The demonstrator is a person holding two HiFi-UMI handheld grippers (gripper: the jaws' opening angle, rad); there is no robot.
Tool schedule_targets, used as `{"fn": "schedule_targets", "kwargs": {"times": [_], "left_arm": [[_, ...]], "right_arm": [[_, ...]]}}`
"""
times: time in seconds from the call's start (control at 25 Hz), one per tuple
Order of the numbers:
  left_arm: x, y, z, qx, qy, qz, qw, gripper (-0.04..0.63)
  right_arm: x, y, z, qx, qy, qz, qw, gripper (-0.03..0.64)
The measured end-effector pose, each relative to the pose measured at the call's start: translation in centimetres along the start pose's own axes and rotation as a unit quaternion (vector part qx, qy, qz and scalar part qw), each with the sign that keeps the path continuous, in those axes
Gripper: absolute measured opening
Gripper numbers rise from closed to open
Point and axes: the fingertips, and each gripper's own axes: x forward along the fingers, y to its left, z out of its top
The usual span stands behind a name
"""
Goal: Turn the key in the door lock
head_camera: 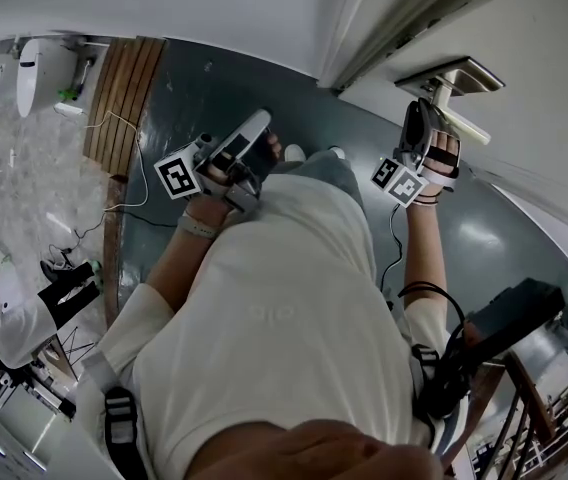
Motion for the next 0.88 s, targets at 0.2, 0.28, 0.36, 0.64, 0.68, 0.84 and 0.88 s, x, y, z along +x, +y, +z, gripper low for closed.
{"fn": "schedule_targets", "kwargs": {"times": [0.2,0.28,0.36,0.64,0.68,0.84,0.88], "left_arm": [[0.1,0.2,0.2,-0.003,-0.001,-0.001,1.0,0.009],[0.1,0.3,0.3,-0.004,-0.002,-0.001,1.0,0.009],[0.1,0.4,0.3,-0.007,-0.004,0.0,1.0,0.009],[0.0,0.1,0.5,-0.009,-0.009,-0.001,0.9999,0.009],[-0.1,0.1,0.6,-0.009,-0.01,-0.001,0.9999,0.009],[-0.1,0.0,0.5,-0.009,-0.012,-0.001,0.9999,0.009],[-0.1,0.0,0.5,-0.009,-0.012,-0.001,0.9999,0.009]], "right_arm": [[0.1,0.2,-0.1,-0.012,0.005,-0.002,1.0,0.094],[0.0,0.3,-0.3,-0.018,0.004,-0.004,1.0,0.095],[0.0,0.3,-0.3,-0.022,0.001,-0.005,1.0,0.1],[-0.3,-0.3,0.3,0.012,-0.014,-0.006,1.0,0.097],[-0.4,-0.4,0.4,0.027,-0.017,-0.002,0.999,0.097],[-0.5,-0.7,0.5,0.092,-0.022,0.012,0.995,0.097],[-0.5,-0.8,0.5,0.108,-0.023,0.014,0.994,0.097]]}}
